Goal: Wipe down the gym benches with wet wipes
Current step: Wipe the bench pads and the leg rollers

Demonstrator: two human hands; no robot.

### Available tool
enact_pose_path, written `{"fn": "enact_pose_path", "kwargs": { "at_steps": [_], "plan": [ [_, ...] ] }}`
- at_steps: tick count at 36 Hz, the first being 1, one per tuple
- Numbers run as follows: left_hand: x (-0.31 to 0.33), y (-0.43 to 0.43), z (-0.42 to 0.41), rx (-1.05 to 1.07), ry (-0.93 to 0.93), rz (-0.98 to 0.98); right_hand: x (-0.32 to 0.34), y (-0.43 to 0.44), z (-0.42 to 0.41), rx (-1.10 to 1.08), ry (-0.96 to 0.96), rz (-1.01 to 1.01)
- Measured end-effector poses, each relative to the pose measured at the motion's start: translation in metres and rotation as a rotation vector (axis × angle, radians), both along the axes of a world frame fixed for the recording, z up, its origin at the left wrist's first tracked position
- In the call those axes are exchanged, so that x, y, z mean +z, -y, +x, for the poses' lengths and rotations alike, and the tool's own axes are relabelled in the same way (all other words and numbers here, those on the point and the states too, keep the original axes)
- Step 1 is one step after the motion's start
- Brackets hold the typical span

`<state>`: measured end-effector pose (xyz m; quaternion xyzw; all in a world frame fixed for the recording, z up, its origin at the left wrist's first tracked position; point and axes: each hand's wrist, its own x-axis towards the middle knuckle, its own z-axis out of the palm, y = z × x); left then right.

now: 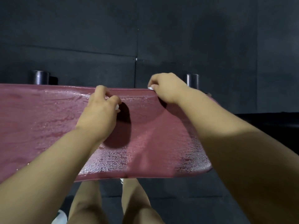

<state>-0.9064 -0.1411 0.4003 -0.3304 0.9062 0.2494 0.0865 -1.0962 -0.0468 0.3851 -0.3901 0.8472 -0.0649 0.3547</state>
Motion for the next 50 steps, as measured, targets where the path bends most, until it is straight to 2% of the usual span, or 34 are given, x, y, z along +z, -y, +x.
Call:
{"fn": "enact_pose_path", "kwargs": {
  "at_steps": [7,11,14,19,23,26,29,32,34,37,41,44,47,50],
  "plan": [
    [-0.006,0.015,0.021,-0.079,-0.002,-0.089,-0.001,-0.021,-0.015,-0.086,-0.106,0.19],
    [-0.009,0.028,0.028,-0.068,0.029,-0.036,0.0,0.002,0.003,-0.051,-0.179,0.258],
    [-0.006,0.039,0.039,-0.051,0.011,0.011,-0.002,0.041,0.028,-0.005,-0.131,0.206],
    [0.01,0.064,0.069,0.024,0.113,0.054,-0.002,0.108,0.085,0.133,-0.009,0.018],
    [0.021,0.087,0.087,0.091,0.171,0.053,0.0,0.112,0.091,0.163,-0.015,0.021],
    [0.022,0.105,0.095,0.101,0.187,0.062,0.002,0.089,0.072,0.101,-0.1,0.125],
    [0.017,0.119,0.101,0.09,0.177,0.081,0.009,0.071,0.06,0.03,-0.177,0.314],
    [0.015,0.128,0.105,0.069,0.178,0.096,0.015,0.08,0.065,-0.045,-0.232,0.432],
    [0.014,0.132,0.11,0.039,0.178,0.107,0.01,0.101,0.078,-0.072,-0.238,0.414],
    [0.015,0.141,0.118,0.029,0.18,0.14,-0.005,0.145,0.107,-0.101,-0.138,0.267],
    [0.012,0.164,0.14,0.022,0.175,0.117,-0.012,0.208,0.156,-0.003,0.03,0.064],
    [0.01,0.189,0.16,0.038,0.218,0.085,-0.008,0.225,0.171,0.067,0.087,0.001],
    [0.008,0.211,0.176,0.05,0.252,0.074,-0.004,0.213,0.16,0.057,0.04,0.04],
    [0.008,0.228,0.187,0.059,0.287,0.075,0.002,0.189,0.144,0.024,-0.107,0.214]
  ]
}}
